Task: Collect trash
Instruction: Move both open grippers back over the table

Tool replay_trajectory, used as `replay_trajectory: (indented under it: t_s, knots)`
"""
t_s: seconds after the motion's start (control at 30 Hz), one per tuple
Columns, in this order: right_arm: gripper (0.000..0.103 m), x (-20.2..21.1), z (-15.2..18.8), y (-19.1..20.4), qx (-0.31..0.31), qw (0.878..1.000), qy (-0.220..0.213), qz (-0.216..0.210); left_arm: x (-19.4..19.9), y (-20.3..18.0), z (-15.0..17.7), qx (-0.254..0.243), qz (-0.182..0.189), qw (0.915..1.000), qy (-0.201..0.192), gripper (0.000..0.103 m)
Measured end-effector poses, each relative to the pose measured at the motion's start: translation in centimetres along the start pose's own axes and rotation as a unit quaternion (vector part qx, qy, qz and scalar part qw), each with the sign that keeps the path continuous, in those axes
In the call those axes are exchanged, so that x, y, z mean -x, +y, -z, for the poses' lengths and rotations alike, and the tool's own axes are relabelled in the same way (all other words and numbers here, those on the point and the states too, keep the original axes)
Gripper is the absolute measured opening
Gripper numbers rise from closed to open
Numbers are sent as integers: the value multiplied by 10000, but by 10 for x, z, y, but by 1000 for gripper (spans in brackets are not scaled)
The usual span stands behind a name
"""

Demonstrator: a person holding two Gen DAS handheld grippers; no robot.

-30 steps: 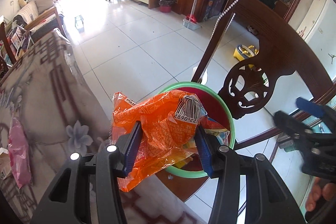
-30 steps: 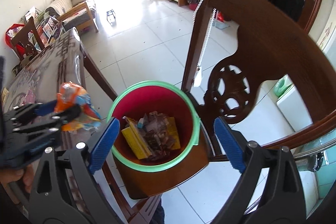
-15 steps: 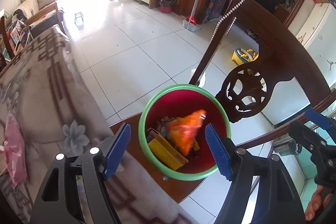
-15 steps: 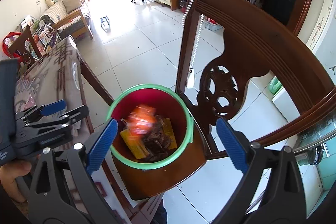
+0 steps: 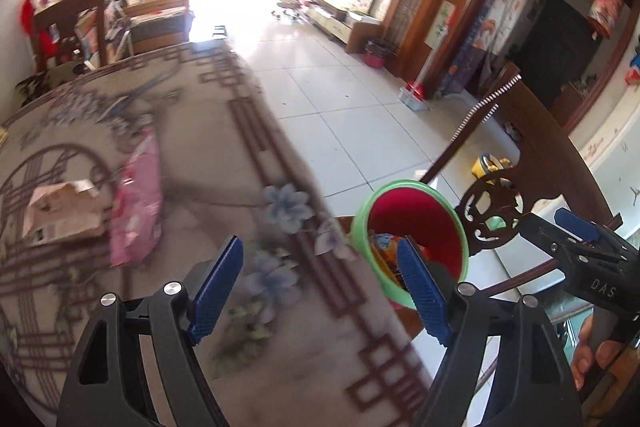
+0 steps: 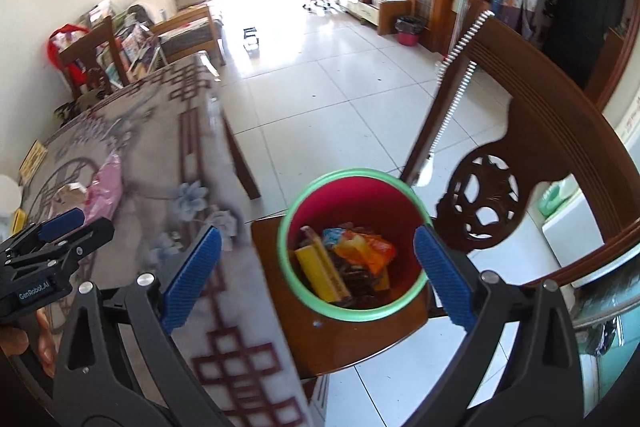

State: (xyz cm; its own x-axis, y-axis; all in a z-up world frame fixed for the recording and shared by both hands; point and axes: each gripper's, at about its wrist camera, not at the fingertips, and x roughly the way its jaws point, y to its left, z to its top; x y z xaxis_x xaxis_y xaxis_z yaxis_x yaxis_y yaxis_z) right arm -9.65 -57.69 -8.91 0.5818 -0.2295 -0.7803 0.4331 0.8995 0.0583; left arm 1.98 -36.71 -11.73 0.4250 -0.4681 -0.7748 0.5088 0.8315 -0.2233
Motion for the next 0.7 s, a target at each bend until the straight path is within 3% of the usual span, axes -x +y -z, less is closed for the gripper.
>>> replay_trajectory:
  t_s: [0.3, 0.7]
  knots:
    - [97, 7, -1, 97, 700, 9964, -61, -477, 53, 102, 33, 849, -643, 9941, -218, 76]
    - [98, -12, 10, 205, 1319, 9861, 244, -976, 102, 222, 81, 1801, -1294, 9745, -340, 76]
